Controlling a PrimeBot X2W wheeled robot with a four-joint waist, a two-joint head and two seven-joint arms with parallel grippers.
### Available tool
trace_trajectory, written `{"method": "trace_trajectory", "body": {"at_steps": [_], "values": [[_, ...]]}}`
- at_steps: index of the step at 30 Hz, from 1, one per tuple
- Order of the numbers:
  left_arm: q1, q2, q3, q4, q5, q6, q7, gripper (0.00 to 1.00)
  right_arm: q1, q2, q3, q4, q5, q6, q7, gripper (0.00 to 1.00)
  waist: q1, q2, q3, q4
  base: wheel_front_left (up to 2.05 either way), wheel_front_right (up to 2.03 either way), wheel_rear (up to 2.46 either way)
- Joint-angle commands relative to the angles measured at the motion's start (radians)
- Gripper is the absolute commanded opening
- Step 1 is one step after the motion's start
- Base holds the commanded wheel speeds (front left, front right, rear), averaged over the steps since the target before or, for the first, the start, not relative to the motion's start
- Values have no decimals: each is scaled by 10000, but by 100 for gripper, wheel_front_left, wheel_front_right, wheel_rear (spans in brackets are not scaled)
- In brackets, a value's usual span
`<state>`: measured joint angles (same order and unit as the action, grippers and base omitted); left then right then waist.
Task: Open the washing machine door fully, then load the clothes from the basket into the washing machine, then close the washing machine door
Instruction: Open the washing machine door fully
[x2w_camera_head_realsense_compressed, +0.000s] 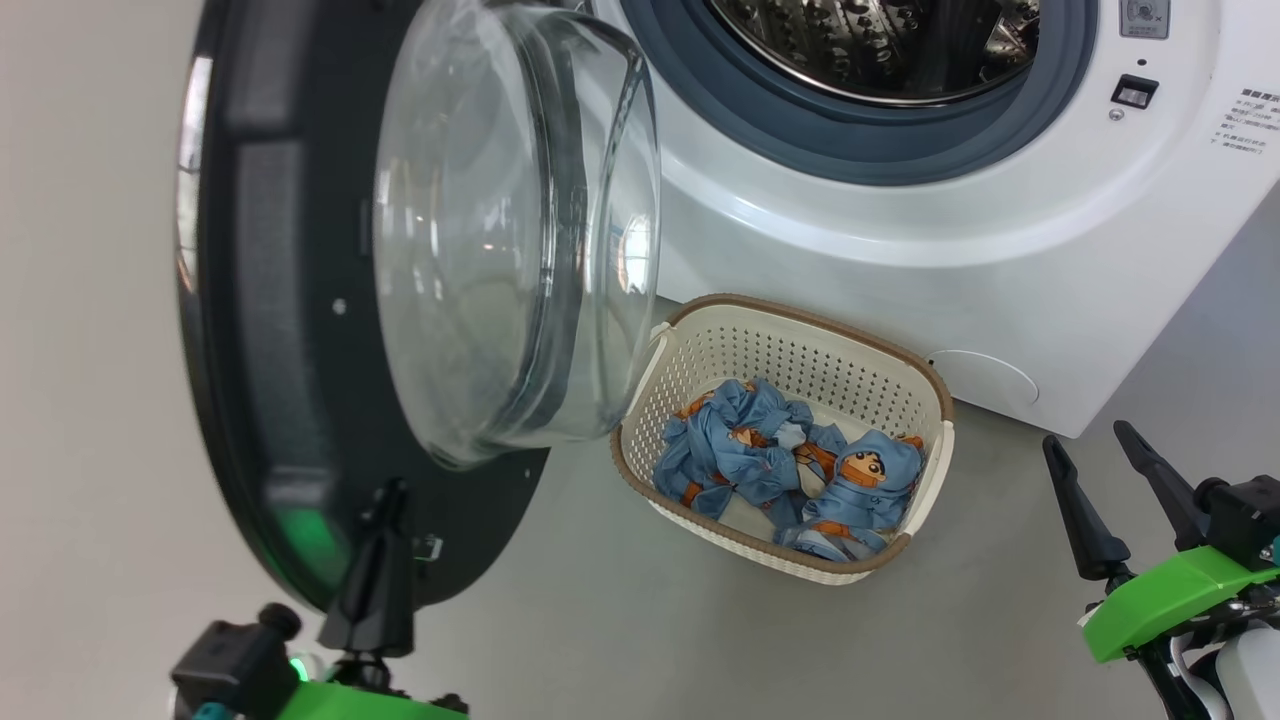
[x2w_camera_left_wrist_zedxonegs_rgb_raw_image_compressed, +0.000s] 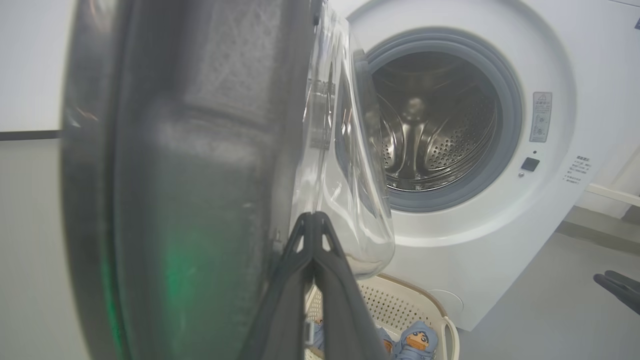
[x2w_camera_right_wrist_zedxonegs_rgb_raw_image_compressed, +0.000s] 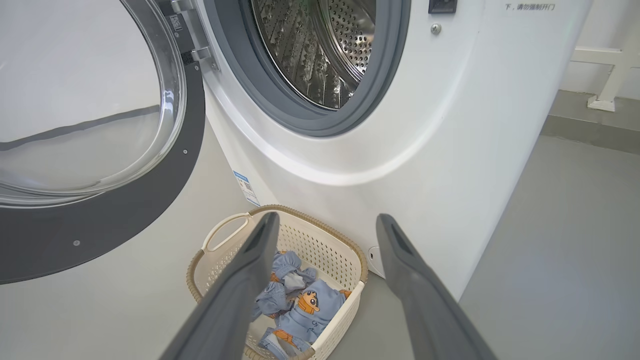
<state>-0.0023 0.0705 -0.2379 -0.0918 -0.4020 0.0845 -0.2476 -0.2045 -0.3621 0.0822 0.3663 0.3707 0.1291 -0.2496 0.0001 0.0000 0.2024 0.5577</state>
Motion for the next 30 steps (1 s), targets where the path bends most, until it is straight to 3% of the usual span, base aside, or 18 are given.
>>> {"method": "trace_trajectory", "body": {"at_steps": [1, 18, 30], "values": [[-99, 290, 662, -141, -86, 198, -80, 0, -83, -169, 224, -188, 8, 16, -122, 100, 0, 0, 11, 2, 0, 0, 0], [-588, 774, 1941, 716, -359, 543, -117, 0, -118, -141, 244, -121, 28, 16, -122, 100, 0, 0, 26, -2, 0, 0, 0], [-1450, 1166, 2770, 1936, -505, 507, -135, 0, -34, -98, 202, -142, 25, 16, -122, 100, 0, 0, 35, -11, 0, 0, 0]]}}
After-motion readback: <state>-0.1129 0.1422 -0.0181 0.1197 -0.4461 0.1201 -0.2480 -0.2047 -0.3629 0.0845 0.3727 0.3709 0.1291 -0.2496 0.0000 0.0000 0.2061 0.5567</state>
